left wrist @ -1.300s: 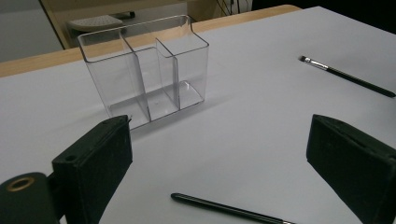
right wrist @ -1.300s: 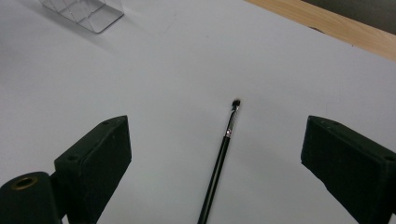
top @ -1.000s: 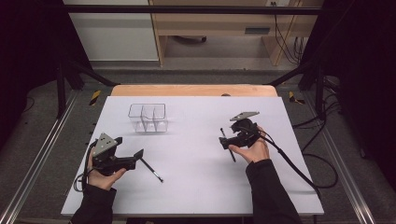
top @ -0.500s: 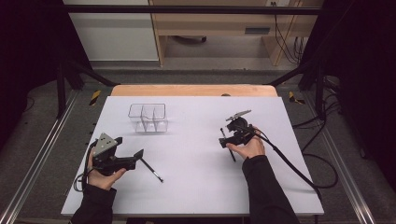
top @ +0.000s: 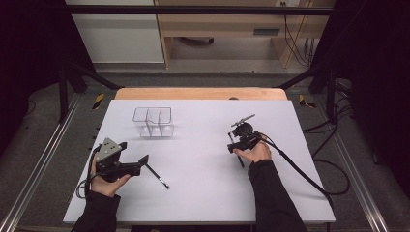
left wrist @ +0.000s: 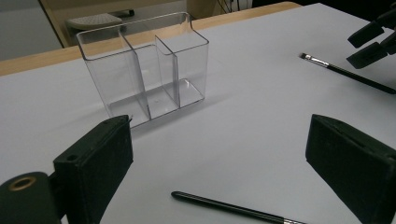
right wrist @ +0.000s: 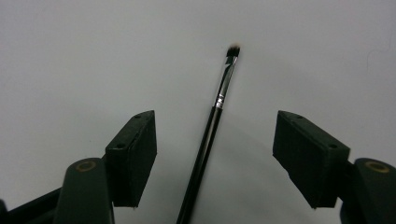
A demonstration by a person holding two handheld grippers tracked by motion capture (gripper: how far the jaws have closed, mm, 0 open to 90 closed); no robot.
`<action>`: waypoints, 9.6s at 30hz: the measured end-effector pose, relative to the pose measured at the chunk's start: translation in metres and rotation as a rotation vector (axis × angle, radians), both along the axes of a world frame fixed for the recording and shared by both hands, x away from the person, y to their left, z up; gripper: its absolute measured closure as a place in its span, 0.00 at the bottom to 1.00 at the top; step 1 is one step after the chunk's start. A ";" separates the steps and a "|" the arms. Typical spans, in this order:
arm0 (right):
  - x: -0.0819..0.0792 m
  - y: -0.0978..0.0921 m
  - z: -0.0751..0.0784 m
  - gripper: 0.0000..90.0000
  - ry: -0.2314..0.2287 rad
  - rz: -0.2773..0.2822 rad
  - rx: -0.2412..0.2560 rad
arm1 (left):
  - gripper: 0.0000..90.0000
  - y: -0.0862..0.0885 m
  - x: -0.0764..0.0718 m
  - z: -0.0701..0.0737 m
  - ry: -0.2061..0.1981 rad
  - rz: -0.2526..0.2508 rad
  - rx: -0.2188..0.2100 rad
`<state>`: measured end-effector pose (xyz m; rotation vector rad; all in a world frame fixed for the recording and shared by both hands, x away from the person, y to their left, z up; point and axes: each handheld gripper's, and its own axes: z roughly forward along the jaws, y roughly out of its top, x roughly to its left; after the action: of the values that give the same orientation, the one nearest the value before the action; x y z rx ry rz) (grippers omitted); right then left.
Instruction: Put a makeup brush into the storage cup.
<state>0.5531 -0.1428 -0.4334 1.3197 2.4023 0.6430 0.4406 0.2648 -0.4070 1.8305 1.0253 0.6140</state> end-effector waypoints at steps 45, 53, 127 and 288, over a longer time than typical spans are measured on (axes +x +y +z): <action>0.010 0.001 -0.020 0.89 0.130 -0.006 0.013 | 0.09 0.000 0.001 -0.002 0.011 -0.006 0.001; 0.010 -0.001 -0.020 0.93 0.130 0.007 0.010 | 0.09 0.000 0.001 -0.002 0.010 -0.010 0.002; 0.009 0.004 -0.002 0.94 0.246 0.079 -0.068 | 0.10 -0.002 0.001 -0.003 0.016 -0.017 0.008; -0.087 0.033 0.041 0.94 -0.333 0.287 0.584 | 0.13 -0.121 0.030 0.040 -0.062 -0.165 -0.272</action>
<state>0.4663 -0.1095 -0.3926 0.9427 2.2156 1.5994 0.4701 0.1439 -0.3674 1.6263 0.8607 0.4072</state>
